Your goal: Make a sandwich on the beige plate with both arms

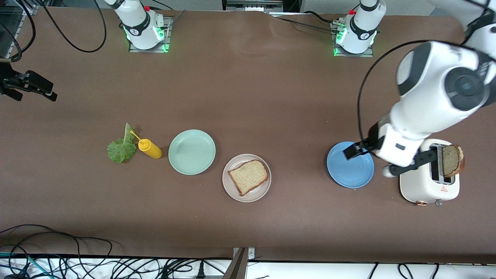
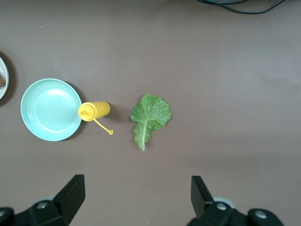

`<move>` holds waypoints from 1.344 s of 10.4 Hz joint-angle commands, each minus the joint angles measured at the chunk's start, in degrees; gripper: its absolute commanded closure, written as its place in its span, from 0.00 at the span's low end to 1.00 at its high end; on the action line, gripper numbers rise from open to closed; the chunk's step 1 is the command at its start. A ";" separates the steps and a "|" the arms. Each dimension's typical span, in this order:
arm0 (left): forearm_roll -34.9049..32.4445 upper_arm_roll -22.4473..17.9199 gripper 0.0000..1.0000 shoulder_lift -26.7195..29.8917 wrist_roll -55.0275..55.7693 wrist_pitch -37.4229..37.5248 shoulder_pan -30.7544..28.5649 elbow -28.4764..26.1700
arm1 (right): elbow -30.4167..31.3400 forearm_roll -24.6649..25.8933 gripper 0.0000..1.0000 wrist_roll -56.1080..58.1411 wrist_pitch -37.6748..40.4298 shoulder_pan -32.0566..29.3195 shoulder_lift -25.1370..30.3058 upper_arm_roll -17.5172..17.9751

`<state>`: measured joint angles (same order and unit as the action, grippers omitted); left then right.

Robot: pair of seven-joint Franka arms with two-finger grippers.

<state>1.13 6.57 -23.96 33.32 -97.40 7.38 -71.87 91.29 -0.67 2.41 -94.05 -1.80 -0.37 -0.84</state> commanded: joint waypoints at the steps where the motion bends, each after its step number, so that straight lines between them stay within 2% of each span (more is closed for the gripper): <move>1: -1.22 0.46 0.00 3.56 -9.72 4.21 -3.58 -1.17 | -0.85 -0.91 0.00 0.06 0.27 -0.49 -0.16 0.23; 6: -1.30 0.46 0.00 5.94 -27.57 10.29 -10.70 -1.34 | -0.85 -0.91 0.00 0.06 0.27 -0.49 -0.16 0.23; 14: -2.44 0.28 0.00 6.03 -28.92 10.74 -11.94 -1.52 | -0.85 -0.91 0.00 0.06 0.27 -0.58 -0.16 0.23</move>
<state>0.85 6.48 -19.21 5.64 -86.76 -3.90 -72.26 91.28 -0.67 2.41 -94.05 -1.85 -0.38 -0.83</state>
